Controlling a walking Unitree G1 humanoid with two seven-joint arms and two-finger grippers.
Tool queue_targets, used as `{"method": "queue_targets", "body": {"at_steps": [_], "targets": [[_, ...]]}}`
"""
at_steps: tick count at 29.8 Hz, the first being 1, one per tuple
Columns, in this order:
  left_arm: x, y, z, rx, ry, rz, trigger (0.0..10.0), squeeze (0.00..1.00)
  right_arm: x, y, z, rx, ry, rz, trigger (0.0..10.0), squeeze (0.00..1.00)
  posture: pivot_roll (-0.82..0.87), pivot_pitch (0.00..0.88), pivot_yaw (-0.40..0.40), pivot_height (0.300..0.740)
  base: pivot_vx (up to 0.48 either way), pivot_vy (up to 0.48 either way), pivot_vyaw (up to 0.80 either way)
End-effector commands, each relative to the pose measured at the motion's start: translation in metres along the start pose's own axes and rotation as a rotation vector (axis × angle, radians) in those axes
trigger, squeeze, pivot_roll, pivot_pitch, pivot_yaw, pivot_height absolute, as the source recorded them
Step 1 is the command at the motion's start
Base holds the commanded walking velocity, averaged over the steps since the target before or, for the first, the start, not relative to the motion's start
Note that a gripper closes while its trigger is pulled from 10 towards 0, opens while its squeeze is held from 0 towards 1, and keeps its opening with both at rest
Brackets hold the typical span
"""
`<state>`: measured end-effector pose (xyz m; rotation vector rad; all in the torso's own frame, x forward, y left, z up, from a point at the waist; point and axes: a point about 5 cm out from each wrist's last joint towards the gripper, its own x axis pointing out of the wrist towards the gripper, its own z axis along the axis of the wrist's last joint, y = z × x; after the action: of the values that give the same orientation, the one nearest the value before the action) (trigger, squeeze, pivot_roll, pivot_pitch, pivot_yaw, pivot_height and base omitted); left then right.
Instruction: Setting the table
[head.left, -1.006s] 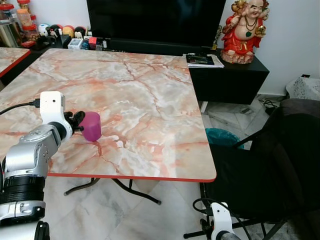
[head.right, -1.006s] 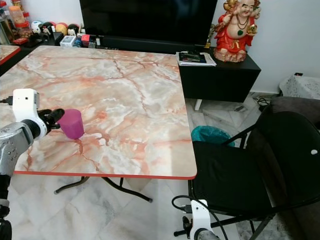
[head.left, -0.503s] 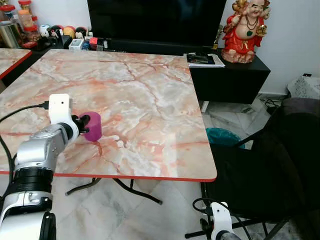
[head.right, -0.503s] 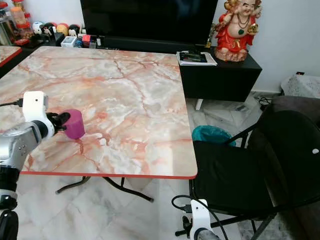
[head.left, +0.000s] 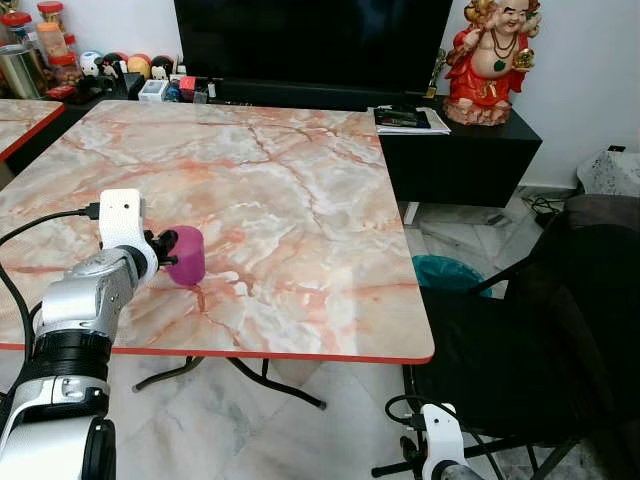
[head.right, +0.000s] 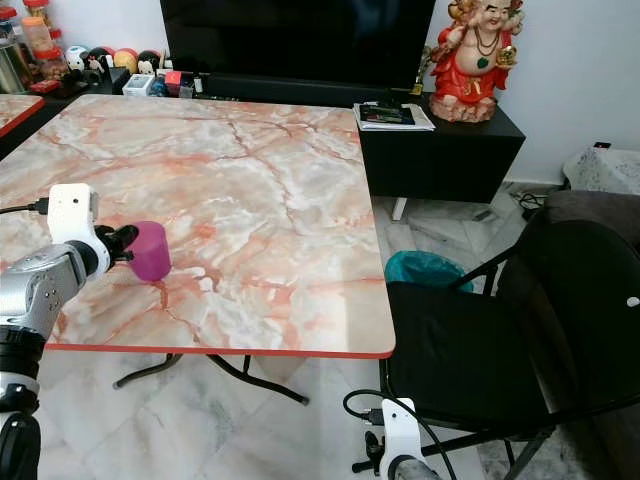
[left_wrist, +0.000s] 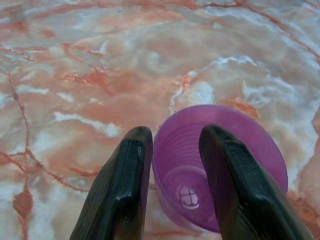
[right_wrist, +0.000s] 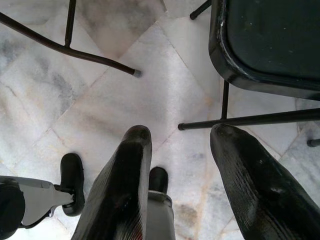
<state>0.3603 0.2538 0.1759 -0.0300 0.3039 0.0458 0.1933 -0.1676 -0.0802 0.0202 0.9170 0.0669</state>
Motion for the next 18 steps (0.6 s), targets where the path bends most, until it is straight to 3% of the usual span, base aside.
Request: {"method": "queue_targets", "body": {"at_steps": [1, 12, 13, 14, 18], "targets": [[-0.001, 0.004, 0.01, 0.013, -0.042, 0.012, 10.0, 0.0, 0.0, -0.003, 0.002, 0.002, -0.002, -0.012, 10.0, 0.0, -0.01, 0.0, -0.06, 0.74, 0.0, 0.0, 0.0], [0.0, 0.003, 0.001, 0.019, 0.002, -0.001, 10.0, 0.0, 0.0, -0.004, 0.003, 0.01, -0.004, -0.015, 10.0, 0.0, -0.01, 0.0, -0.062, 0.74, 0.0, 0.0, 0.0], [0.0, 0.001, 0.001, 0.021, 0.002, -0.009, 10.0, 0.08, 0.0, -0.004, 0.004, 0.01, -0.005, -0.015, 10.0, 0.0, -0.01, 0.0, -0.062, 0.74, 0.0, 0.0, 0.0], [0.0, -0.001, 0.001, 0.022, 0.005, -0.011, 10.0, 0.0, 0.0, -0.004, 0.004, 0.01, -0.006, -0.015, 10.0, 0.0, -0.01, 0.0, -0.063, 0.74, 0.0, 0.0, 0.0], [0.001, -0.002, 0.0, 0.026, 0.007, -0.014, 10.0, 0.0, 0.0, -0.004, 0.004, 0.01, -0.006, -0.016, 10.0, 0.0, -0.01, 0.0, -0.063, 0.74, 0.0, 0.0, 0.0]]}}
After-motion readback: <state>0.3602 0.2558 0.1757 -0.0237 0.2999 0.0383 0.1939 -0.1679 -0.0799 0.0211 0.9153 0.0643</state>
